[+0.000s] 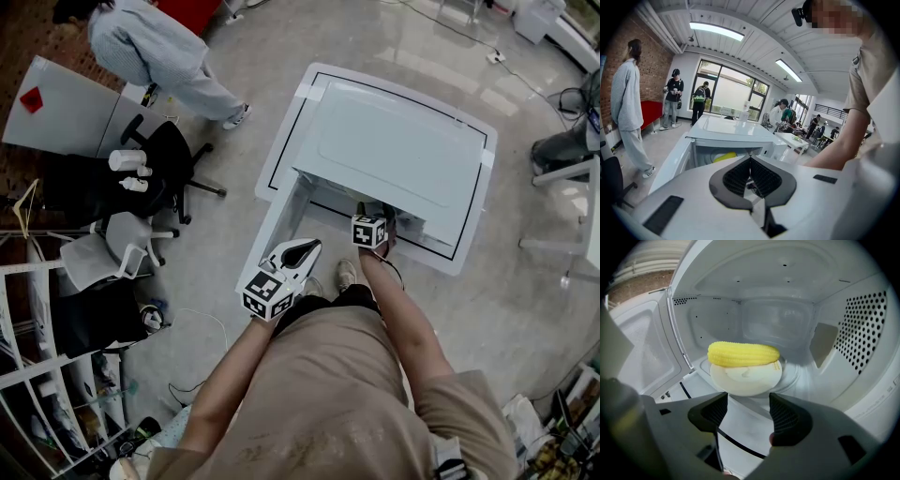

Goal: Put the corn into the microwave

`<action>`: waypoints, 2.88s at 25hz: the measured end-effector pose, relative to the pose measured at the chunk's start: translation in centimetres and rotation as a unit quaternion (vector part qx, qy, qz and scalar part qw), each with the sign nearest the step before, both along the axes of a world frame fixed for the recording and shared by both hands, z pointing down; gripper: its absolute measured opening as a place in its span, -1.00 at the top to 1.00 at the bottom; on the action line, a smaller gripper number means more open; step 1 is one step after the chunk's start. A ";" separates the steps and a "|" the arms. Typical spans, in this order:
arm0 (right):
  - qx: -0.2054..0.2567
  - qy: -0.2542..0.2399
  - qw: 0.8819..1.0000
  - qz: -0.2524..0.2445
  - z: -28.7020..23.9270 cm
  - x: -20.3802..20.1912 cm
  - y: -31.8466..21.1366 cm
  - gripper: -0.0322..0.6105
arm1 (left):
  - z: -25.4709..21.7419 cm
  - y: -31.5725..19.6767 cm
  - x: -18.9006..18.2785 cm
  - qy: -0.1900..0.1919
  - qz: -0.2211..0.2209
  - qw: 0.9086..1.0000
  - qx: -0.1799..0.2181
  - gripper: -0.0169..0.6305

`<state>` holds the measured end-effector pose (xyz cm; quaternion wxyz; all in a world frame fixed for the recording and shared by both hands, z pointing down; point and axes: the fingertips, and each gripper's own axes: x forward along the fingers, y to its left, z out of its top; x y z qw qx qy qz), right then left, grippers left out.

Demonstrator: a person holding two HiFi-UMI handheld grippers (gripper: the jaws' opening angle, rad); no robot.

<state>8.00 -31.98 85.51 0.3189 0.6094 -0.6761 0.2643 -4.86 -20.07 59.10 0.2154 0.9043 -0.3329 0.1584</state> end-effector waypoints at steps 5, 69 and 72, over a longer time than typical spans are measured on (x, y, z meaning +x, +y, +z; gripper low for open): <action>0.007 0.026 0.999 -0.023 -0.2 0.4 0.2 0.01 | -0.1 -0.1 0.1 0.003 -0.002 1.000 -0.002 0.94; 0.263 -0.153 0.950 0.064 -32.2 -3.4 26.3 0.01 | -5.5 9.1 -11.3 0.151 0.101 0.982 0.044 0.94; 0.284 -0.144 0.946 0.069 -34.5 -4.3 28.9 0.01 | -5.0 9.6 -12.0 0.150 0.108 0.982 0.046 0.94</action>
